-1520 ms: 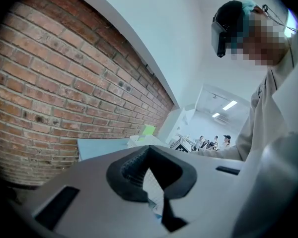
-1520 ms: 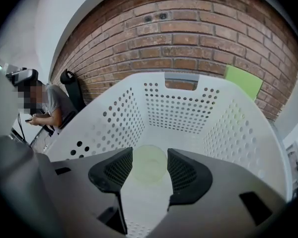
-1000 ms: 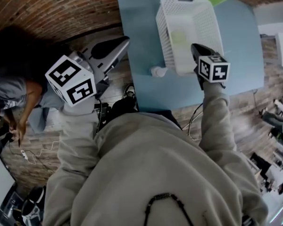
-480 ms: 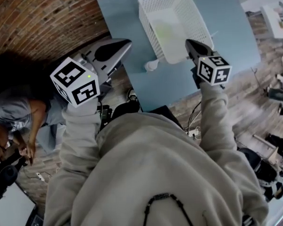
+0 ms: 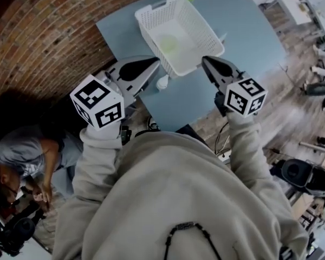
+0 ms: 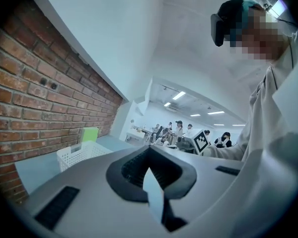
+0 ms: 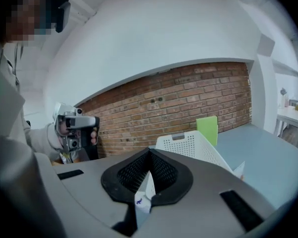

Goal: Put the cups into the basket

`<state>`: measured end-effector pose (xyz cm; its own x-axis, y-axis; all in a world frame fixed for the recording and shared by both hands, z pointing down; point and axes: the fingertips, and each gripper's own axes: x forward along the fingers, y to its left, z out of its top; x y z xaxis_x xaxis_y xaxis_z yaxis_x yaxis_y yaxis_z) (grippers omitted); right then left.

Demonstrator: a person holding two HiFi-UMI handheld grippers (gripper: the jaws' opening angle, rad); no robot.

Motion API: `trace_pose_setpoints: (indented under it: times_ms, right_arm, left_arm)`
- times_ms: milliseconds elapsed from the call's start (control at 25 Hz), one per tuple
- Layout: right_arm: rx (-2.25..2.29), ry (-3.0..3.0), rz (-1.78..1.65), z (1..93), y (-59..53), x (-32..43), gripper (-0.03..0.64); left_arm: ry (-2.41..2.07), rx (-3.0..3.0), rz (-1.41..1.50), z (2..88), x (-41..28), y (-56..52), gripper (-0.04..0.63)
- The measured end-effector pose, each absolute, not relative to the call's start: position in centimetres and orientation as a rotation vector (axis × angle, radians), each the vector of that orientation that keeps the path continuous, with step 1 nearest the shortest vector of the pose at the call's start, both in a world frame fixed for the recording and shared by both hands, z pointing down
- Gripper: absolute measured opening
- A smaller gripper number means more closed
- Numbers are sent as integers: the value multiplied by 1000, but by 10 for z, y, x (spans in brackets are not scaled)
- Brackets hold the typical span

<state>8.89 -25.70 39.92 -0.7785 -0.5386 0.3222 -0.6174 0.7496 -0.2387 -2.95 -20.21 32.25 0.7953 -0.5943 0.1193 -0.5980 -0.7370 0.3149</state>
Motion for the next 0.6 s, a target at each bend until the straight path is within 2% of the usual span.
trace_pose_setpoints:
  times_ms: [600]
  right_arm:
    - [928, -2945, 406, 299, -216, 71, 11]
  left_arm:
    - [-845, 2810, -52, 270, -15, -189, -4]
